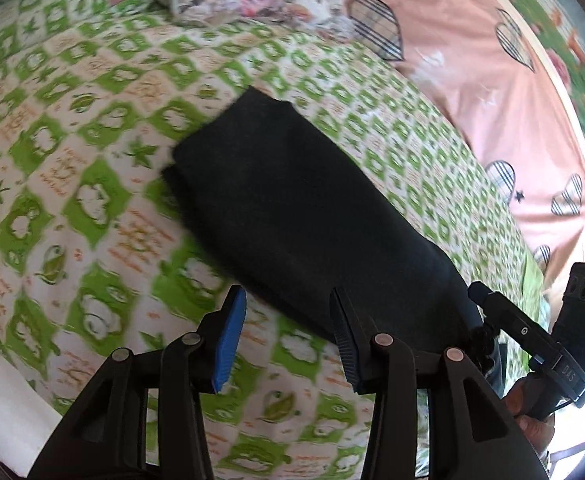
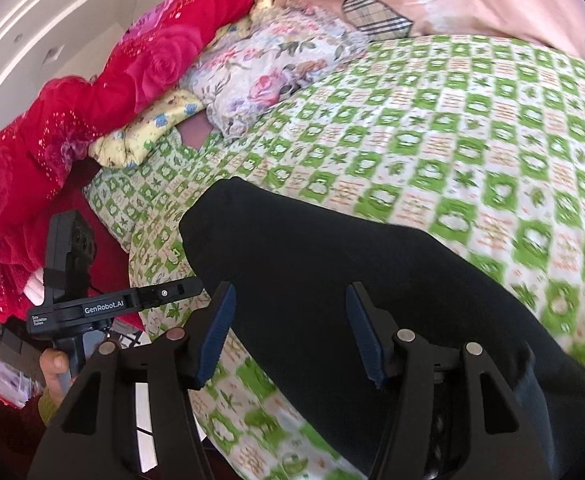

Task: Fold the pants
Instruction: 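Lay the folded pants down and open both grippers, then grasp the end of the black pants bundle with both grippers side by side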

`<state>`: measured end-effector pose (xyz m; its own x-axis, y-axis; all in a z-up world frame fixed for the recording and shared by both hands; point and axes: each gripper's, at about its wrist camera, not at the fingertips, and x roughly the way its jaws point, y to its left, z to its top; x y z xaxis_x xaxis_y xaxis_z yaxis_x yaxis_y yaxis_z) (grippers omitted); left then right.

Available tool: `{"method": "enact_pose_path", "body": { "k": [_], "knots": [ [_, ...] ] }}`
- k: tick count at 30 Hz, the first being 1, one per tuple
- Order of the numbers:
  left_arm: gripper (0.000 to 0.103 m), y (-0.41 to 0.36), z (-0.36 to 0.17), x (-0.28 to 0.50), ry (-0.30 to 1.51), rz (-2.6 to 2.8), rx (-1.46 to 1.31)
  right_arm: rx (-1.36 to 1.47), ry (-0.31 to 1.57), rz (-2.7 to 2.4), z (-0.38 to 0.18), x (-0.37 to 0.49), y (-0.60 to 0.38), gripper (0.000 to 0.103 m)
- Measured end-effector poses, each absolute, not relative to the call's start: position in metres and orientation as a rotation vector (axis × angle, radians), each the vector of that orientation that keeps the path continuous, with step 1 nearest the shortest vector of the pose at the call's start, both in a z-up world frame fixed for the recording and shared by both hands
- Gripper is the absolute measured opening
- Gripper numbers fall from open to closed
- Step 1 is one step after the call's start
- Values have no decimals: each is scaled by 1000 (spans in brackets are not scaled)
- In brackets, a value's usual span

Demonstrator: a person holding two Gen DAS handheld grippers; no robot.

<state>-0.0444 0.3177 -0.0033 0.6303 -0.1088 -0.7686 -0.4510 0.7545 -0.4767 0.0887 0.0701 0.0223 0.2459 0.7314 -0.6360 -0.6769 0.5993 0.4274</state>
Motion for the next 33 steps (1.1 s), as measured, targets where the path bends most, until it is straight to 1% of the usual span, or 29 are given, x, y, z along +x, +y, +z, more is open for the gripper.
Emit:
{"method": "enact_pose_path", "body": {
  "k": [9,16,21,29,33],
  "knots": [
    [46,349,-9,-48,874,280,-766,-15,924,1009,31,107,118,59],
    [46,361,-16,-36,891,302,-785,-95,955,1051,32,133,165,59],
    [46,367,-24,-29,911,305,-811,-149,1024,1120,23,153,200,59],
    [46,375,-31,-27,884,301,-880,-252,1094,1225,15,178,246,59],
    [43,375,-31,-26,876,302,-878,-297,1107,1261,9,186,261,59]
  ]
}}
